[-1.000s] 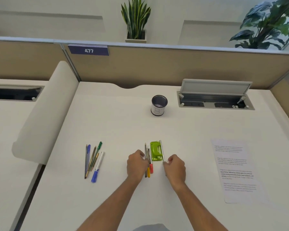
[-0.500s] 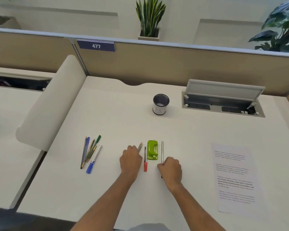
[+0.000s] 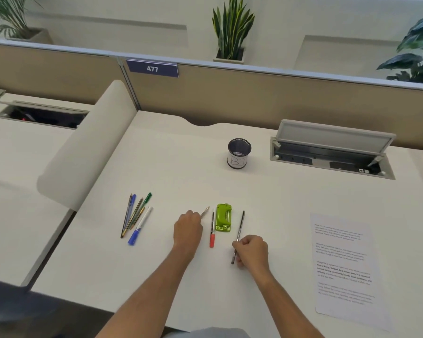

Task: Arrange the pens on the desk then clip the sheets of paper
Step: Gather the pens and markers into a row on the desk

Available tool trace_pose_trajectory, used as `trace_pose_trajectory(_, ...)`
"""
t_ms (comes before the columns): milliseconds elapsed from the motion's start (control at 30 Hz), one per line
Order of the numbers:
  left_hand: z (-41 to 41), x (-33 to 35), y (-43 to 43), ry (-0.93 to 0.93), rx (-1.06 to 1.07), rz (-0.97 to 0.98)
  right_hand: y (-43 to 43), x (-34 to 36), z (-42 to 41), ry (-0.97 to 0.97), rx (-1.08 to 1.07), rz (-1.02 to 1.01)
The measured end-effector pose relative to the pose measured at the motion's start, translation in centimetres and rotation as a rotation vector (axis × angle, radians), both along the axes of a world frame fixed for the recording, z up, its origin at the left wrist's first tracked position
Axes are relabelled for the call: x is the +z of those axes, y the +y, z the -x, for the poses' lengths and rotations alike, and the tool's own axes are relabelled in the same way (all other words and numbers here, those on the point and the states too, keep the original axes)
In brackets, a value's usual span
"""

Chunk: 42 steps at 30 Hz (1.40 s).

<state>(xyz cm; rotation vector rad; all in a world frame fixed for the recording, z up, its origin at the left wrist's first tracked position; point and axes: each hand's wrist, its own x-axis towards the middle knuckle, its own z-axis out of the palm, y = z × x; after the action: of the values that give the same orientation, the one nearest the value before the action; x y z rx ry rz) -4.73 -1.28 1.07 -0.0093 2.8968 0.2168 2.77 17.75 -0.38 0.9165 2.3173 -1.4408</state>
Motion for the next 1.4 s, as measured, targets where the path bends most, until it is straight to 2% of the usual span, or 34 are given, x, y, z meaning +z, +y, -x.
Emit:
trace_pose_trajectory(100,0.5,0.4,-0.4,-0.039,0.106,-0.139,-0.3,0.6,0.0,0.052,-0.013,0.037)
trace_pose_trajectory(267,1.9,0.7,-2.7,-0.093,0.316,-0.516,-2.5,2.2,0.7,0.127,-0.008,0.092)
trace_pose_trajectory(467,1.8,1.3,-8.3,-0.063,0.426,-0.714,-7.3,2.8,2.5,0.133,0.042,0.163)
trace_pose_trajectory(767,2.6,0.9,-21.3,-0.027,0.610,-0.728,-18.1,1.1,5.4,0.024,0.153,0.202)
trace_pose_trajectory(900,3.8,0.1,-25.2,-0.011,0.618,-0.705,-22.1,0.1,6.5,-0.035,0.178,0.185)
trace_pose_trajectory(1133,5.7,-1.4,-28.6,-0.015,0.585,-0.648,-26.7,-1.3,8.1,-0.113,0.158,0.102)
trace_pose_trajectory(1400,6.5,-2.9,-28.4,-0.001,0.452,-0.605,-29.5,-1.5,9.4,-0.123,0.220,0.026)
